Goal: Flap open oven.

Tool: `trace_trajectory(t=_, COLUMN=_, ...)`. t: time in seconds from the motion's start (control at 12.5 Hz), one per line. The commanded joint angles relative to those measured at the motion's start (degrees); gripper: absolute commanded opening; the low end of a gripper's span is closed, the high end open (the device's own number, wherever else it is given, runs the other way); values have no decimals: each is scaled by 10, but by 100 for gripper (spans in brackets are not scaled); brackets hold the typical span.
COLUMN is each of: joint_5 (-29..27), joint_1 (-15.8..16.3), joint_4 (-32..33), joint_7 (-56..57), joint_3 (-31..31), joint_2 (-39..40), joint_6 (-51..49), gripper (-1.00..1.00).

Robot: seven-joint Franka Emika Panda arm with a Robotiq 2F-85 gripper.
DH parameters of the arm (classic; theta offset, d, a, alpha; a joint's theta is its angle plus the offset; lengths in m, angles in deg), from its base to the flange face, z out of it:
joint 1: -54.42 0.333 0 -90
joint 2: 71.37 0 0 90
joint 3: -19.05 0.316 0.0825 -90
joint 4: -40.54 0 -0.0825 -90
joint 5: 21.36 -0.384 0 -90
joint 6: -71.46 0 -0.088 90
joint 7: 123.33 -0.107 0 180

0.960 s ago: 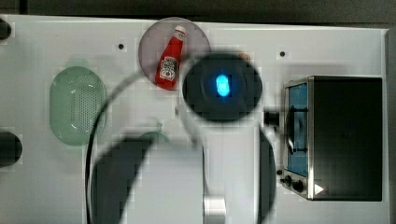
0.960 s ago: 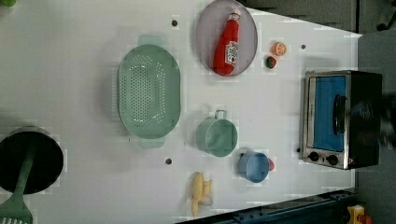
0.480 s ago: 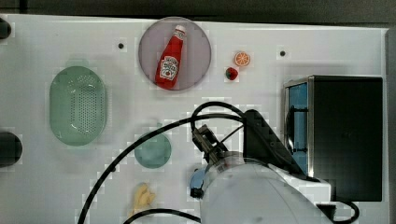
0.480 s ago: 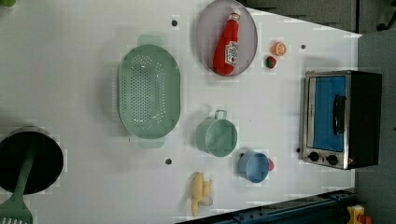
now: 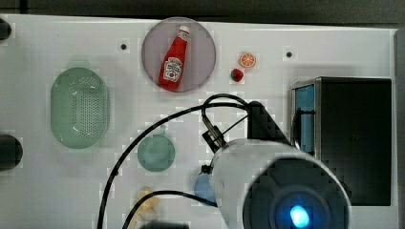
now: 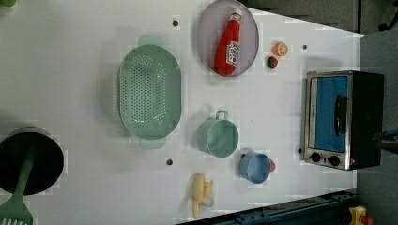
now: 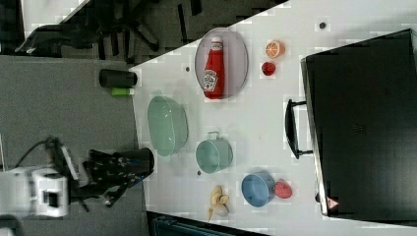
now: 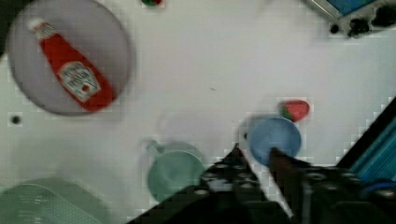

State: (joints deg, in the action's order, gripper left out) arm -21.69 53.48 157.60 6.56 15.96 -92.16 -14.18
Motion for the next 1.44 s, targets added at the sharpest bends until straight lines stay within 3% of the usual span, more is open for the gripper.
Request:
trace_trajectory(t=0.08, joint_5=-1, joint_1=-13, joint_4=8, joint_7=-15, joint_3=-15, joint_2=4, joint_6=-3, gripper=-65)
trace_trajectory(t=0.32, joint_5=13, joint_1=-17, joint_4=19, joint_7=53, joint_3=-36, joint_2=25, joint_6=29, gripper=-65)
trace_trajectory(t=0.64, joint_5=55, joint_1=-26, joint_4=45, joint_7=249, joint_3=-73, joint_2=58, joint_6=97, gripper=-65)
trace_trajectory(t=1.2, joint_5=56, joint_1=-43, joint_4=82, joint_7=642, joint_3=-163, joint_2=130, joint_6=258, gripper=-65)
trace_trajectory(t=1.44, joint_5=56, joint_1=-44, joint_4=82, joint_7=691, joint_3=-193, joint_2=168, joint_6=315, gripper=-65)
